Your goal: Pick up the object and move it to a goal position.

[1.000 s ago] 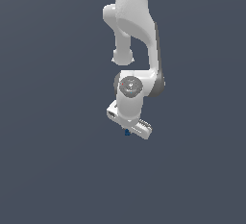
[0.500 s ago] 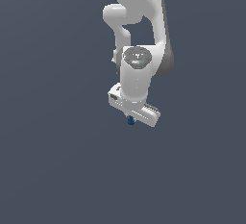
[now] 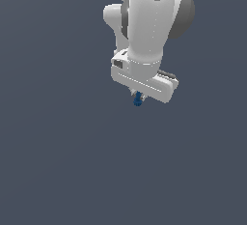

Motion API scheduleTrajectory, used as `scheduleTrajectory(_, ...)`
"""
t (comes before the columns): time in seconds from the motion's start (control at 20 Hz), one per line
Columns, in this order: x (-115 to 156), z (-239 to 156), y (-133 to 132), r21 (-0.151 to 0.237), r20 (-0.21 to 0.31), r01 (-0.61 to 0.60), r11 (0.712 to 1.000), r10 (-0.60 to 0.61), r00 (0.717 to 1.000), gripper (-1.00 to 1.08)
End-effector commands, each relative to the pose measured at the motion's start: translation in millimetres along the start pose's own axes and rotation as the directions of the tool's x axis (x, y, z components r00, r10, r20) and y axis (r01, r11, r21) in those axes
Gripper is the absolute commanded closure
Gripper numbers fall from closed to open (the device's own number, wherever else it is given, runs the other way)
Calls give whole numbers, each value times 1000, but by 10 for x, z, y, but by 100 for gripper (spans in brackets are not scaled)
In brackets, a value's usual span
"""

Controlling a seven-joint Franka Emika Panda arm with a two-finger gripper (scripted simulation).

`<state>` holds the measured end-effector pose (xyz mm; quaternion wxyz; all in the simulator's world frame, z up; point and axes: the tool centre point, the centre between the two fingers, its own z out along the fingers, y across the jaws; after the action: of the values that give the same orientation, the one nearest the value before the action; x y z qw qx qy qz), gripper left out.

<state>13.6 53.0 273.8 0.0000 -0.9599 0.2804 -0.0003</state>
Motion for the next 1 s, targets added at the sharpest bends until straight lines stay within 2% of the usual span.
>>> scheduleTrajectory(0.0,-62,-300,-11,-1,0,0,1000,0,1000,108)
scheduleTrajectory(0.45,-207,-1116,-72,-1,0,0,1000,0,1000,108)
scheduleTrajectory(0.95,-249,-1452,-112,0,1,1,1000,-1,1000,108)
